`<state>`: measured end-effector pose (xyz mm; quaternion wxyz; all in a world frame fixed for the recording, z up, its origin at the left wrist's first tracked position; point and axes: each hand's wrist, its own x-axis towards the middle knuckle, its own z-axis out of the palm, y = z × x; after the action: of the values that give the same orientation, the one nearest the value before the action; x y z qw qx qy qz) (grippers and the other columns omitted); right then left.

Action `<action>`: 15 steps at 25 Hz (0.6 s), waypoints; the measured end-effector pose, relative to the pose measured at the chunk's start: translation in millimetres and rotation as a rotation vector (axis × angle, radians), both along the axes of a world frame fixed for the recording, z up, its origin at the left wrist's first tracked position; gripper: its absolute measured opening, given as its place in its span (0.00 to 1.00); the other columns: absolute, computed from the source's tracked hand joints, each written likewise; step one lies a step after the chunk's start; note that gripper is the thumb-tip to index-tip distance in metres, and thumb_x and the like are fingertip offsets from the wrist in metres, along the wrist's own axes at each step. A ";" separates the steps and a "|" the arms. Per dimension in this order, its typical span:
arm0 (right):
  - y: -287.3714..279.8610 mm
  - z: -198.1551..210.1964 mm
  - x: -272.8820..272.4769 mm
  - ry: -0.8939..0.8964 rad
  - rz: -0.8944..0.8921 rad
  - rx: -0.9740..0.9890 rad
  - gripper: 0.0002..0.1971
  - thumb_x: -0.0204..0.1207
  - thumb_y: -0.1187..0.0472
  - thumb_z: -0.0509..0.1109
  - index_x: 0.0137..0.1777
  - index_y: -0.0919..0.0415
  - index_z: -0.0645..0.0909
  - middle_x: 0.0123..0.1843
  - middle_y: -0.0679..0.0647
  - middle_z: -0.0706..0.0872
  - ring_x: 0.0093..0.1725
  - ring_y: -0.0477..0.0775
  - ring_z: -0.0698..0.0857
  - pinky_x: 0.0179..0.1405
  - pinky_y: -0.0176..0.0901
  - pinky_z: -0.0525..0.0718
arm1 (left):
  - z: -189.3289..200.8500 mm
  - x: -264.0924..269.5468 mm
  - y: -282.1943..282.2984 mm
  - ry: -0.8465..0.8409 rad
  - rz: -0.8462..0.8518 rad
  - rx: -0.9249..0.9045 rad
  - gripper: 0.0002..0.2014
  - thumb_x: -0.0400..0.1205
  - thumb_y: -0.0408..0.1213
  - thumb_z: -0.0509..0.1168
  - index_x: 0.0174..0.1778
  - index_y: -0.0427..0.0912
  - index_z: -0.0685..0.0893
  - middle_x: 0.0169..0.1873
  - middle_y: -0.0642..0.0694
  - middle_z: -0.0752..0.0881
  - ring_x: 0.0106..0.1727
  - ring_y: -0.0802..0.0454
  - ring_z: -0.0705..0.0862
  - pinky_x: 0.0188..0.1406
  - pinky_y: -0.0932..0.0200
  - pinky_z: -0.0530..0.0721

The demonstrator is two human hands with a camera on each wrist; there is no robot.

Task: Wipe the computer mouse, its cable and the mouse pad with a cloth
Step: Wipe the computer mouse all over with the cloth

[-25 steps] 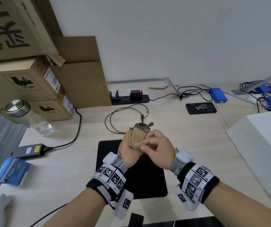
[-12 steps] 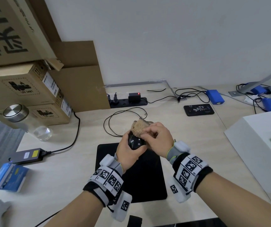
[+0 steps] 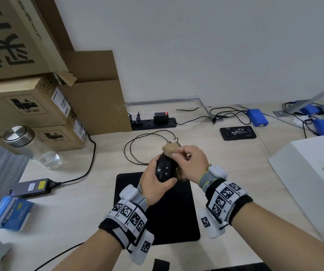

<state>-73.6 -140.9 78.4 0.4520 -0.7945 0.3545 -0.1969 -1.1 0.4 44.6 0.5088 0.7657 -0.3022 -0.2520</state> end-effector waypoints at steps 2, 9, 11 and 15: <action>7.6 -0.7 -2.2 -0.033 0.014 -0.044 0.03 0.71 0.57 0.77 0.42 0.53 0.86 0.50 0.49 0.81 0.41 0.39 0.79 0.41 0.17 0.70 | 0.9 -2.1 -2.2 0.009 0.013 -0.007 0.43 0.64 0.50 0.79 0.76 0.50 0.71 0.60 0.57 0.84 0.60 0.64 0.84 0.60 0.66 0.81; 15.0 -4.1 -11.2 -0.104 0.194 -0.116 0.04 0.70 0.59 0.79 0.43 0.55 0.88 0.49 0.48 0.80 0.43 0.37 0.80 0.45 0.21 0.73 | 1.7 -0.5 -2.4 -0.009 -0.003 -0.023 0.37 0.66 0.44 0.80 0.72 0.50 0.74 0.58 0.59 0.85 0.60 0.66 0.84 0.58 0.72 0.79; 0.5 -1.4 -5.6 -0.036 0.025 -0.030 0.05 0.72 0.56 0.77 0.44 0.53 0.85 0.50 0.48 0.80 0.44 0.40 0.80 0.41 0.19 0.71 | 0.1 -1.7 0.0 -0.027 -0.041 -0.024 0.40 0.67 0.45 0.79 0.76 0.50 0.71 0.62 0.58 0.84 0.62 0.65 0.82 0.62 0.69 0.79; 9.9 -0.3 -5.1 -0.066 0.004 -0.091 0.05 0.72 0.59 0.76 0.44 0.52 0.82 0.52 0.49 0.80 0.49 0.43 0.79 0.47 0.20 0.72 | 4.2 -2.5 -2.2 -0.023 -0.053 -0.050 0.41 0.67 0.45 0.78 0.77 0.50 0.70 0.64 0.58 0.83 0.65 0.64 0.82 0.64 0.68 0.79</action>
<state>-78.7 -131.1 78.1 0.4270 -0.8081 0.3286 -0.2379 -3.5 -1.8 48.8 0.5175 0.7472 -0.3343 -0.2491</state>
